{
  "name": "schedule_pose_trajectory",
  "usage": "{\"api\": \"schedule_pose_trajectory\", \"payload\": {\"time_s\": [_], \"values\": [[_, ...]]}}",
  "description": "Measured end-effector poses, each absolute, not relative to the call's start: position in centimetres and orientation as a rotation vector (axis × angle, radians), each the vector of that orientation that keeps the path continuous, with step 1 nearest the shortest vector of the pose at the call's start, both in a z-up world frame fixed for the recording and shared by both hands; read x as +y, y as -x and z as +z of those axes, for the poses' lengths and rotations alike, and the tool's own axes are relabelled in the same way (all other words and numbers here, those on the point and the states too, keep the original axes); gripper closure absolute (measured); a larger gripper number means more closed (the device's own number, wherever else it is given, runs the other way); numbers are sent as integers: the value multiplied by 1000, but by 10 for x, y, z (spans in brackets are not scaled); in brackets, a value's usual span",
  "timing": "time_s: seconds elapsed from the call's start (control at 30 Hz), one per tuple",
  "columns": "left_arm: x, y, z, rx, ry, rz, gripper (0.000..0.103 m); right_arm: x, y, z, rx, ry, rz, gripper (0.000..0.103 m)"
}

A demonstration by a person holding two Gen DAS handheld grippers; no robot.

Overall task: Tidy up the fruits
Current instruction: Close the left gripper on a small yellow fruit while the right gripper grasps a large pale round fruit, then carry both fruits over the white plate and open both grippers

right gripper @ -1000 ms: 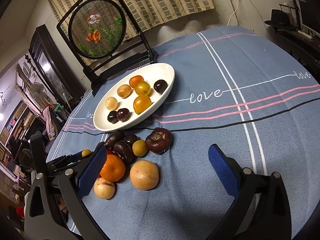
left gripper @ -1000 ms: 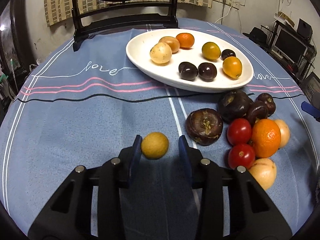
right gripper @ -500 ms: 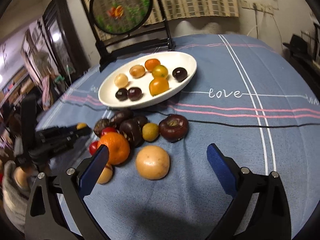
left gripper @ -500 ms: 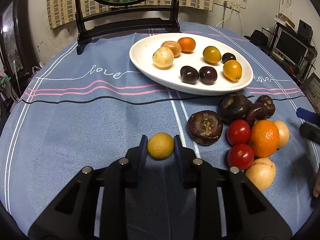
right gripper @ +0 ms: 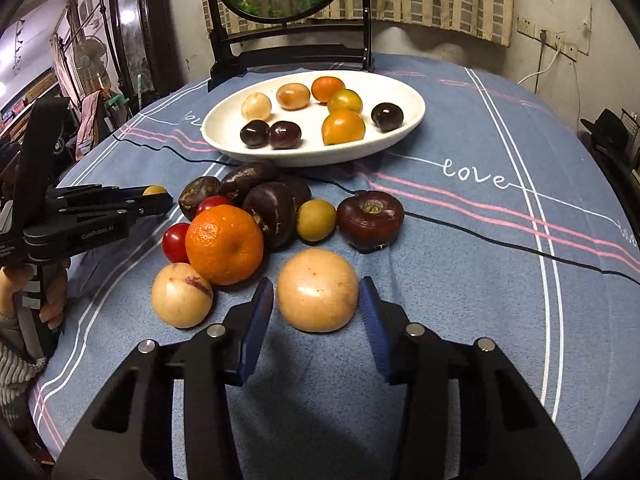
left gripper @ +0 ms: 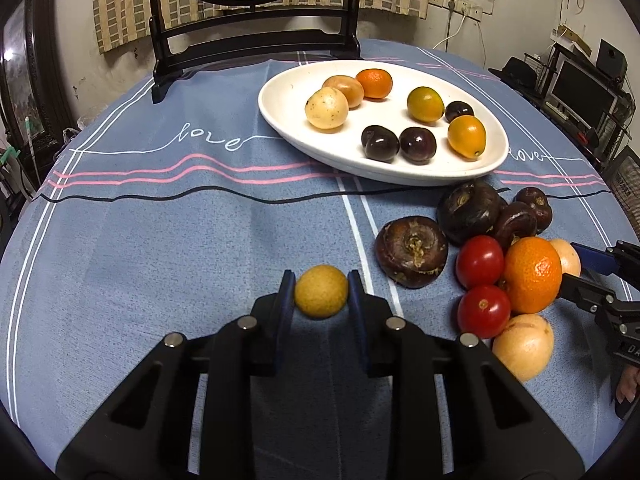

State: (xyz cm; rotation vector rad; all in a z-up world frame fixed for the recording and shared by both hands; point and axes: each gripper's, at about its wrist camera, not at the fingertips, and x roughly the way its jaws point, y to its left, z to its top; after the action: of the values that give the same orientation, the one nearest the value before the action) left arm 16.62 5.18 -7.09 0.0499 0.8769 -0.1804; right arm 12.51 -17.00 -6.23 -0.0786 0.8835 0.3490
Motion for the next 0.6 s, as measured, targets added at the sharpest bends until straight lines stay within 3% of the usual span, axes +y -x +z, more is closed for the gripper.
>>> {"api": "schedule_pose_trajectory", "payload": {"time_s": [0.33,0.6], "values": [[53,-166,-71,873,-45,-183,76,-168,-129,-65,893,79,354,59],[50,-152,-48,761,-32,-190,76,-192,-127,-45,813,-42,348,59]]}}
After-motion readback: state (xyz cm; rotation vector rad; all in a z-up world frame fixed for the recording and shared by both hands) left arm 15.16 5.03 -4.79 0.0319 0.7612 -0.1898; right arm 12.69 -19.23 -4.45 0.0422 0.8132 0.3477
